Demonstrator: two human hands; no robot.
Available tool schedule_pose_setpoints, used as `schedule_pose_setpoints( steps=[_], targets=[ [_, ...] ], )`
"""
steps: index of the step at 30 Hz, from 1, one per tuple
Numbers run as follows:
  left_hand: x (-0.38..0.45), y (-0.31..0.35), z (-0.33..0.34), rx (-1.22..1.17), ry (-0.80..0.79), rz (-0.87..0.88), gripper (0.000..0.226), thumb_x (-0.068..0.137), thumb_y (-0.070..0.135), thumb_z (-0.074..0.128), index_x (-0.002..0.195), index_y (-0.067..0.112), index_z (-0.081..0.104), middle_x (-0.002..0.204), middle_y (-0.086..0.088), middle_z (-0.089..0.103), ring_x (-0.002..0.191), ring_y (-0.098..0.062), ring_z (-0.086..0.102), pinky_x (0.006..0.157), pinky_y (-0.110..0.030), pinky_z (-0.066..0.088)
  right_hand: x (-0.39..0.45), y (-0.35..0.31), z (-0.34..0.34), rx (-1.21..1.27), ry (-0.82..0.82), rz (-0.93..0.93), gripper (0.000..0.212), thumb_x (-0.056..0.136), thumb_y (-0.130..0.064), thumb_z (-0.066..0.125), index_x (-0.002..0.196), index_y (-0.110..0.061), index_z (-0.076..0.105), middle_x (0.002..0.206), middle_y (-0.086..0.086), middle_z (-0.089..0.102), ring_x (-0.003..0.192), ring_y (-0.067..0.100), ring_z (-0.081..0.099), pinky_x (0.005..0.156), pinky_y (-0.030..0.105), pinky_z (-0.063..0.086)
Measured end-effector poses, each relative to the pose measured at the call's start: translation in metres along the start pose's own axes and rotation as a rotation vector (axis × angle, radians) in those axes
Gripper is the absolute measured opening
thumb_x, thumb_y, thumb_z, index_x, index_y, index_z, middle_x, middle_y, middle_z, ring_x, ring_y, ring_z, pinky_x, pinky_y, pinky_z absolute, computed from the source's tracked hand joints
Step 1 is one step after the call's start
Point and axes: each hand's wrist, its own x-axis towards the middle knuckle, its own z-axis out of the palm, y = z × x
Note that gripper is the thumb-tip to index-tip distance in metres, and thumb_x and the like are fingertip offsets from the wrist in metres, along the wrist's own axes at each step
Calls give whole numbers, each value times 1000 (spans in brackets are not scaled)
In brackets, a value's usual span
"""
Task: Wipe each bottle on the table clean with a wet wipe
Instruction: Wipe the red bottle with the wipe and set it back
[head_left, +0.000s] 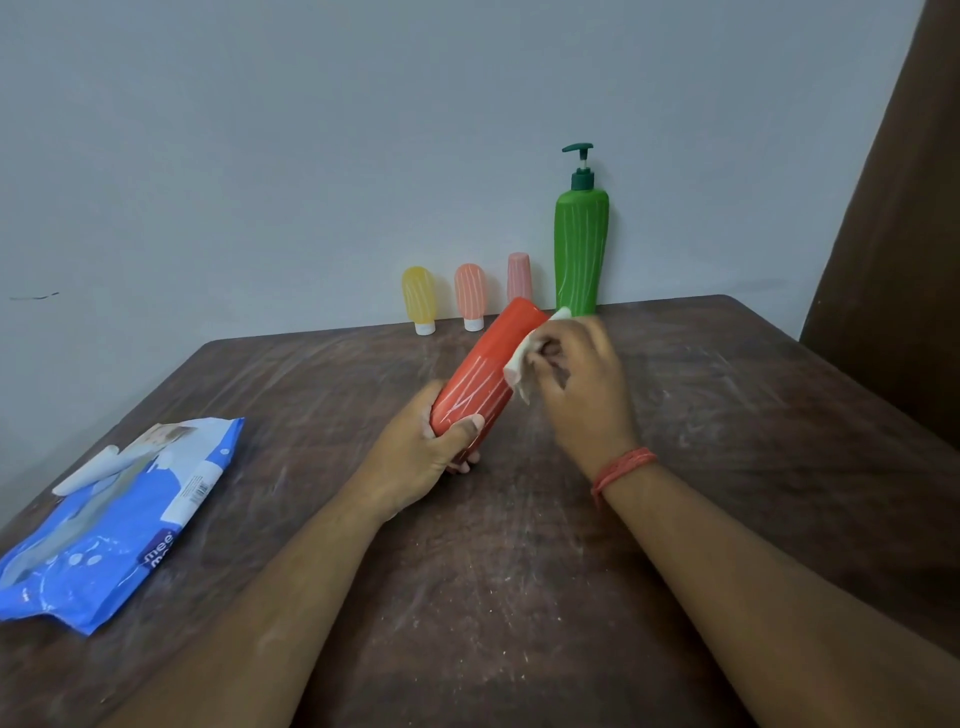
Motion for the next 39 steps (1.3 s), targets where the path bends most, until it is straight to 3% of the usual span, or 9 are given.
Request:
schedule_pose_setpoints(
  steps=[6, 10, 15, 20, 24, 28, 33, 37, 39],
  targets=[
    [1, 1, -2, -25, -14, -12, 30, 97, 34, 66, 114, 48, 46, 110, -4, 66, 85, -18, 75, 66, -25, 60, -10, 2, 10, 322, -63, 393, 15, 88, -19, 72, 88, -28, 60, 97, -3, 69, 91, 10, 68, 78, 28, 57],
    [2, 2, -2, 25, -33, -35, 37, 96, 38, 66, 124, 43, 42, 113, -1, 63, 87, -14, 75, 68, -24, 60, 3, 4, 3, 570, 153, 515, 13, 87, -15, 74, 92, -19, 62, 97, 2, 71, 93, 18, 70, 81, 32, 60],
    [1, 4, -3, 27, -13, -46, 45, 96, 36, 66, 133, 33, 40, 112, -4, 65, 87, -18, 75, 70, -28, 61, -10, 3, 12, 664, -3, 561, 13, 87, -7, 72, 91, -13, 61, 100, 13, 72, 94, 25, 72, 86, 39, 59],
    [1, 6, -2, 45, -42, -41, 44, 97, 35, 66, 131, 34, 40, 114, -3, 62, 87, -16, 75, 69, -26, 61, 7, 6, -2, 785, 171, 586, 13, 86, -9, 73, 93, -11, 63, 101, 14, 72, 93, 22, 71, 84, 34, 58],
    [1, 4, -3, 9, -23, -38, 42, 97, 33, 66, 132, 33, 43, 114, -5, 64, 87, -20, 75, 71, -31, 62, -10, 2, 9, 800, -28, 615, 13, 86, -2, 71, 88, -9, 60, 99, 20, 72, 91, 27, 73, 80, 33, 58],
    [3, 6, -2, 62, -37, -51, 45, 96, 37, 66, 132, 36, 40, 114, -2, 63, 88, -15, 75, 69, -26, 61, 1, 4, 4, 818, 154, 637, 16, 85, -6, 74, 90, -11, 61, 101, 17, 71, 93, 26, 73, 84, 40, 59],
    [2, 6, -3, 37, -25, -60, 45, 96, 36, 66, 132, 35, 40, 114, -4, 64, 88, -17, 75, 70, -27, 61, -11, 0, 11, 759, -60, 643, 19, 85, -7, 75, 93, -11, 58, 97, 12, 73, 91, 24, 73, 73, 30, 59],
    [3, 7, -2, 83, -53, -49, 45, 96, 38, 66, 131, 35, 39, 115, -1, 62, 87, -12, 75, 68, -24, 60, 7, 4, -2, 793, 164, 649, 18, 85, -7, 74, 95, -9, 59, 102, 15, 71, 94, 24, 72, 79, 33, 59],
    [3, 7, -2, 63, -50, -46, 41, 96, 38, 67, 128, 37, 41, 114, -1, 63, 87, -14, 75, 68, -24, 60, 0, 4, 1, 759, 74, 642, 18, 86, -6, 73, 98, -4, 59, 104, 18, 70, 98, 29, 70, 80, 33, 59]
  ],
)
